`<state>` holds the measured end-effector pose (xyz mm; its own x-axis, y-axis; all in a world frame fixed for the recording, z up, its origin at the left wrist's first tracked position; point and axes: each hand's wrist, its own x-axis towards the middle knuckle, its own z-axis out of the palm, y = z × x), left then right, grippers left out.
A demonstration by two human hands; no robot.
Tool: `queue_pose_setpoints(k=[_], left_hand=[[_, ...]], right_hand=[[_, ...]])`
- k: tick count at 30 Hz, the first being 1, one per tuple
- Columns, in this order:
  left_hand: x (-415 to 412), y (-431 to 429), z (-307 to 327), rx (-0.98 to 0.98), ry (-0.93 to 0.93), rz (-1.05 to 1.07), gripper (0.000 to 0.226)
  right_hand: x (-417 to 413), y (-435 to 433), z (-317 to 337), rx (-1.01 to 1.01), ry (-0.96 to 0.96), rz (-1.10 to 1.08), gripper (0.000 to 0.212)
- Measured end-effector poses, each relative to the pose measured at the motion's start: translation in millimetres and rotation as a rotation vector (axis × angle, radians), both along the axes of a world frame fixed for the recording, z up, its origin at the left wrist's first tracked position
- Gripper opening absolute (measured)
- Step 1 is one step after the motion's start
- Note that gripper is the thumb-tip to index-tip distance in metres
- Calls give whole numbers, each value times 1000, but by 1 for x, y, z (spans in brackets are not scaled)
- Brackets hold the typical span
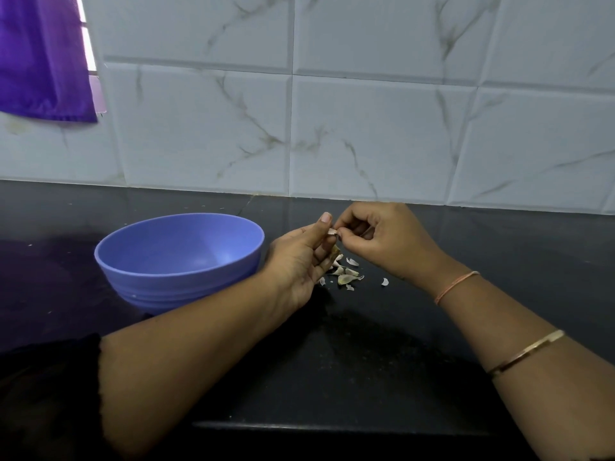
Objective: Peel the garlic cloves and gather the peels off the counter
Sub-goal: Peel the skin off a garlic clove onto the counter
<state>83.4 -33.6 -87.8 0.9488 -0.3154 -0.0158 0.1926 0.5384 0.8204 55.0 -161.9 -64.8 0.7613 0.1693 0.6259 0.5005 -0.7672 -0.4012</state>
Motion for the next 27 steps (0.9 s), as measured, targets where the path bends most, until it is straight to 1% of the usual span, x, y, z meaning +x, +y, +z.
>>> queue_pose_setpoints(k=[3,10,14,18,22,24,25,27], left_hand=[[-1,0,0,-13,-4,-17,11],[-5,-1,1,20,-51,-14,10],[-6,-2,4,18,-82,-22,12],[-8,-4,4,41,-113,-36,10],[-9,-4,3,90,-116,-48,8],[-9,-4,2,110,-111,-56,7],[-9,-4,2,113,-108,-58,7],[-9,-4,2,106,-105,-58,6]], right_hand=[[-1,0,1,35,12,15,7],[-1,0,1,104,52,38,15],[1,0,2,211,59,35,10],[2,-2,2,262,51,15,6],[3,-5,4,334,52,2,11],[4,-8,5,433,29,-30,14],[5,-10,6,471,22,-58,11],[6,-14,6,458,38,-135,11]])
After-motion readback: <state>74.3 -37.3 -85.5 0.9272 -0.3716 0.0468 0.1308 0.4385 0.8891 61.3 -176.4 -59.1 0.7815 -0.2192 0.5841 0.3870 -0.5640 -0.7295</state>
